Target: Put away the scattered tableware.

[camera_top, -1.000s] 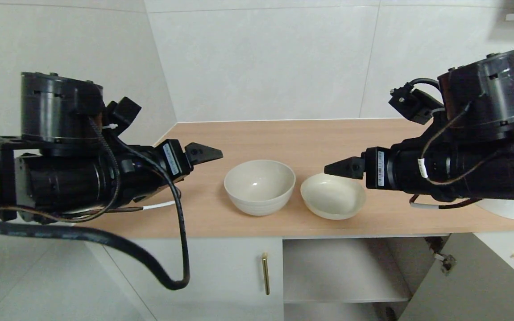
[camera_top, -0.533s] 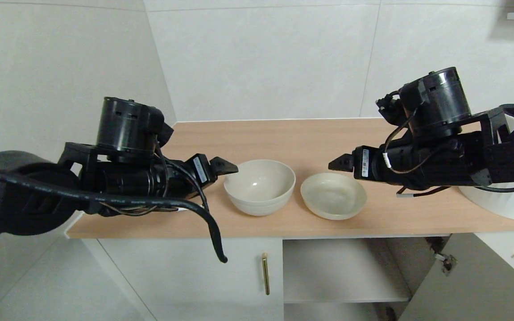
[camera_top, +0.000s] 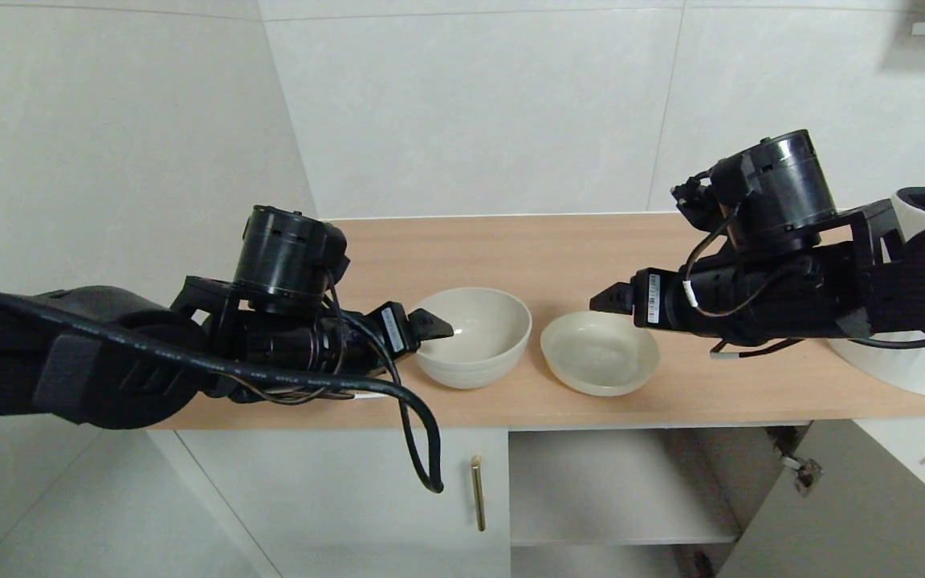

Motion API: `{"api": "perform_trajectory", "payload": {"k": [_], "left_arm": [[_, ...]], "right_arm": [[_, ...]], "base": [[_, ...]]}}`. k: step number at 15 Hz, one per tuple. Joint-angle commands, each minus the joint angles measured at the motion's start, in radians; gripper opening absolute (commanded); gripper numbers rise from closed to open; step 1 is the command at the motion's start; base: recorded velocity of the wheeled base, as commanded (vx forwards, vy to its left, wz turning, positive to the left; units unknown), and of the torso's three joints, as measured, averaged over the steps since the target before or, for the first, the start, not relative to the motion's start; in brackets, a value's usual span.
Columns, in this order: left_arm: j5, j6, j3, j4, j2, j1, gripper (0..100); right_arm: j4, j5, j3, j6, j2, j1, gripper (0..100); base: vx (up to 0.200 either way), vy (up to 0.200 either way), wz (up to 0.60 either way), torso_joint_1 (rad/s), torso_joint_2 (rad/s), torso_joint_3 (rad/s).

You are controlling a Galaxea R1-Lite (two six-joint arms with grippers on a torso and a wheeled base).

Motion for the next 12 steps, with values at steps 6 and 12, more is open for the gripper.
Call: {"api": "perform_trajectory", "payload": {"k": [6,12], "left_arm": [[0.0,0.001,0.002,0.001,-0.035,-0.004,0],[-0.006,0.007,0.011,0.02,-0.077,-0.014,0]], "right_arm": [[0.009,-0.001,0.0,-0.003,-0.002,0.0,100],[0.058,-0.074,-0.034,-0.011,0.064,-0.016,100]], "base": [[0.0,0.0,0.0,0.0,0.0,0.0],[0.0,0.0,0.0,0.0,0.0,0.0]]}}
